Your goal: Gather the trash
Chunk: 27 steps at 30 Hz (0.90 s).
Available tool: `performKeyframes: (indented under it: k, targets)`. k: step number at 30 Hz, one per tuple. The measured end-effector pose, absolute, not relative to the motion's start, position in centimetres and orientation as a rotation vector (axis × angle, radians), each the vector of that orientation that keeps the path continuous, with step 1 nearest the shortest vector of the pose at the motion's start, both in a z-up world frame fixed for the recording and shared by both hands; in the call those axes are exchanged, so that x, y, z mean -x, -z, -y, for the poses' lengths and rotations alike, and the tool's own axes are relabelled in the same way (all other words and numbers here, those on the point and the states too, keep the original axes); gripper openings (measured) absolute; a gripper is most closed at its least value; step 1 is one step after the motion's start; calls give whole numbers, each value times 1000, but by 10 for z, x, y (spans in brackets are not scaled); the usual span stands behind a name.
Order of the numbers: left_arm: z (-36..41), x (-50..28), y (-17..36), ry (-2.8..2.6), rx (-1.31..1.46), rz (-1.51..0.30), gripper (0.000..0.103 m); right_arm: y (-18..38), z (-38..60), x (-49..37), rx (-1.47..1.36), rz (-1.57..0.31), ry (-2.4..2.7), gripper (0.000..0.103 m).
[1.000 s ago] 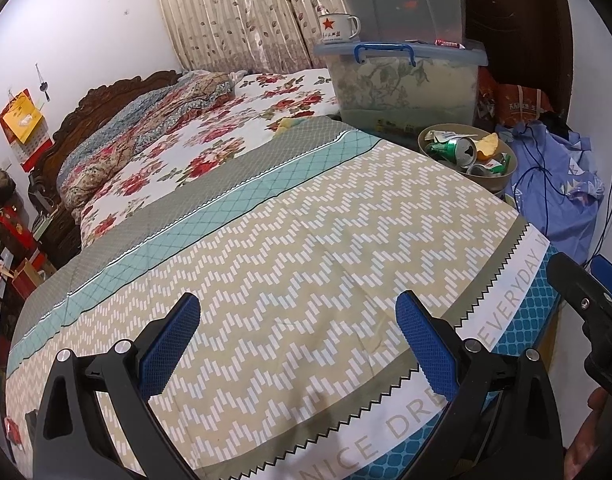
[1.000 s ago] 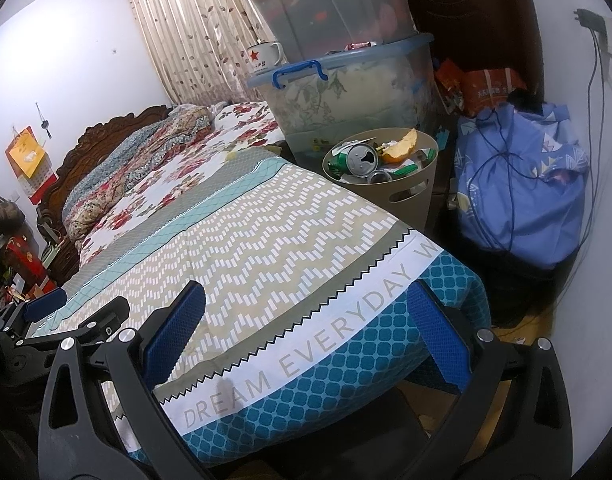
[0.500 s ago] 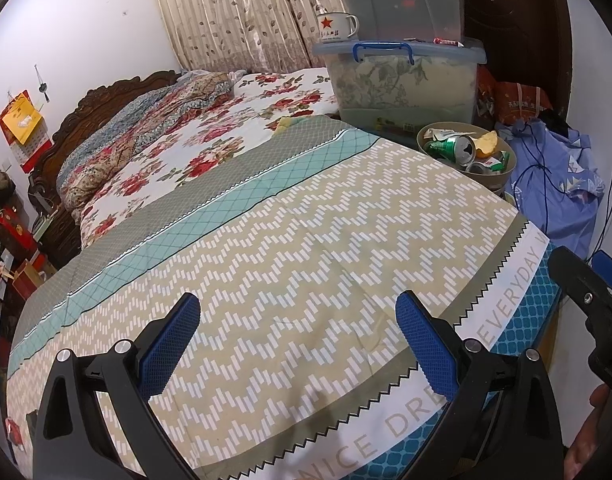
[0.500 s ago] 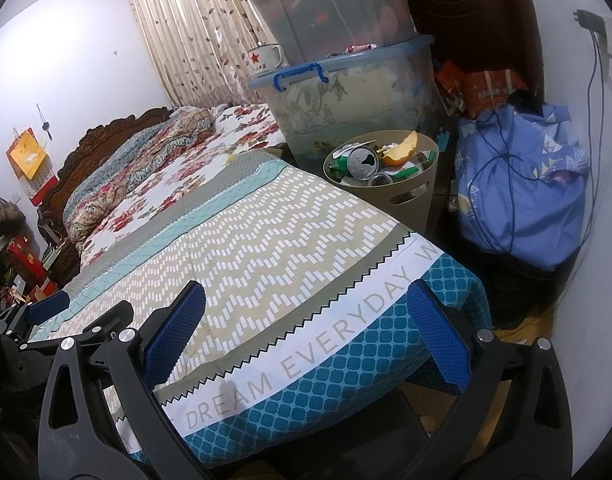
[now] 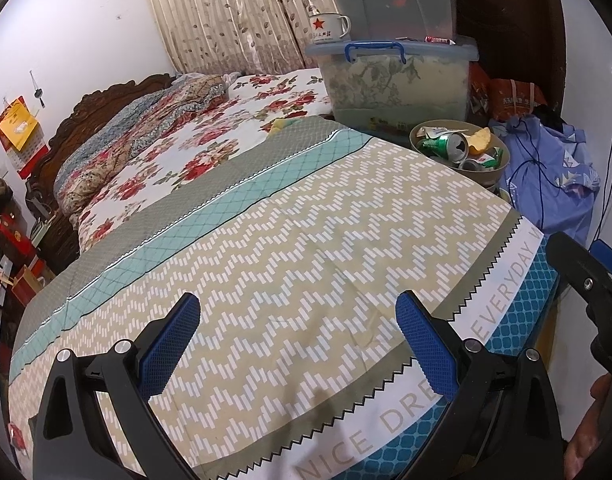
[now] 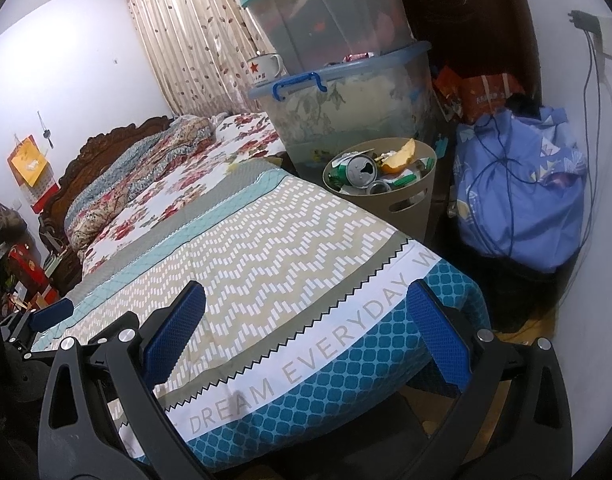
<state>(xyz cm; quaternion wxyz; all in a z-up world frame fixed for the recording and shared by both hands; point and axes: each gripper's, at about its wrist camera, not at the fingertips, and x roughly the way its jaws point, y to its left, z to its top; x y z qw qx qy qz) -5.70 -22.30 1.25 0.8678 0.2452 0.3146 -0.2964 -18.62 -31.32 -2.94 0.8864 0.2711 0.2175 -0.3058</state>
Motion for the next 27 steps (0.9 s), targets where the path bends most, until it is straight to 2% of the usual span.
performKeyframes:
  k: [27]
  targets:
    - [214, 48, -14, 660, -435, -720, 94, 26, 313, 189, -559, -441, 631, 100]
